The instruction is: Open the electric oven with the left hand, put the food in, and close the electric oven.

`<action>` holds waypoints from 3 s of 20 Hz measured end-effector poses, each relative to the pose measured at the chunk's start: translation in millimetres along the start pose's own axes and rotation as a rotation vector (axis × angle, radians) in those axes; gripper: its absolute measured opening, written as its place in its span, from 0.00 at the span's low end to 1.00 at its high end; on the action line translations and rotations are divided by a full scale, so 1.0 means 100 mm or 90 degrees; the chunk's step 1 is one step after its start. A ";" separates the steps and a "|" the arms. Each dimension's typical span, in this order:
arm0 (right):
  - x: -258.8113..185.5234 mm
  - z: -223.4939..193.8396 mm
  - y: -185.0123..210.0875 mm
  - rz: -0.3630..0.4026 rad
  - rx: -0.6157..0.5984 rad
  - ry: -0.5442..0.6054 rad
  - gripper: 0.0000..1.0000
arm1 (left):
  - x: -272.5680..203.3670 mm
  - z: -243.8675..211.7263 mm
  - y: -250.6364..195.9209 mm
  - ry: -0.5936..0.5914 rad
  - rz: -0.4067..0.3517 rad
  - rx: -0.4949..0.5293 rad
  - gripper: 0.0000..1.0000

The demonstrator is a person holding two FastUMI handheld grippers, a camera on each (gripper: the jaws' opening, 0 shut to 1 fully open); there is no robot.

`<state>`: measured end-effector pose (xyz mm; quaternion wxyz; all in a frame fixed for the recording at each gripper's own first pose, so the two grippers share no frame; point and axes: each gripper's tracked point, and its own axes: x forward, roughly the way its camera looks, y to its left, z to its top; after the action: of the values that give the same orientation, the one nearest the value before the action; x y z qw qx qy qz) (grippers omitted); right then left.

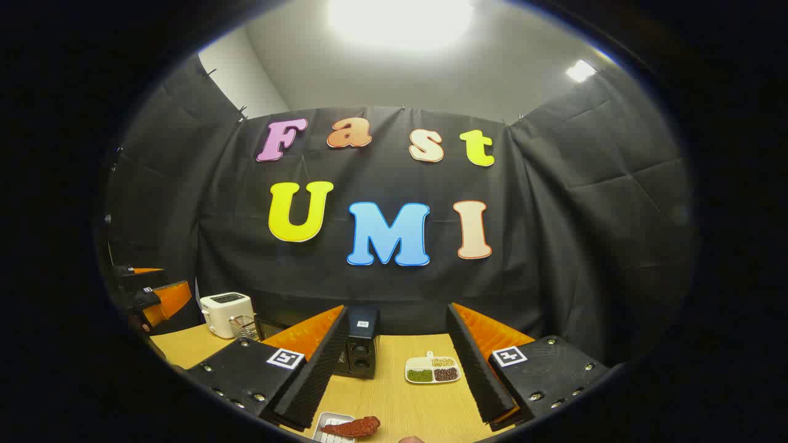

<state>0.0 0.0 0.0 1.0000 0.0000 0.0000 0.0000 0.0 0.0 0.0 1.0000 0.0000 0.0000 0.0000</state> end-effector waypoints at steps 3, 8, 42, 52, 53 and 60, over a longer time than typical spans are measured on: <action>-0.02 -0.01 -0.03 0.002 -0.002 0.000 0.95 | -0.04 0.04 -0.05 -0.005 -0.003 0.002 0.95; -0.06 -0.03 -0.11 0.003 0.006 0.002 0.95 | -0.11 0.09 -0.12 -0.009 0.001 0.003 0.99; 0.09 -0.13 -0.40 -0.082 0.002 0.019 0.95 | 1.47 -0.47 -0.72 -0.002 -0.086 -0.003 0.99; 0.01 -0.24 -0.59 -0.179 0.001 0.060 0.95 | 2.16 -1.25 -1.04 0.061 -0.121 0.003 0.95; -0.01 -0.27 -0.61 -0.187 0.001 0.066 0.95 | 2.22 -1.34 -1.06 0.066 -0.120 0.001 0.95; -0.04 -0.27 -0.72 -0.220 -0.009 0.081 0.95 | 2.48 -1.80 -1.13 0.108 -0.112 0.014 0.95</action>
<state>-4.3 -72.0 -26.6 0.9831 -0.0072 0.0636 -0.1718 247.6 -113.2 -180.4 0.9925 0.0114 0.0849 -0.0876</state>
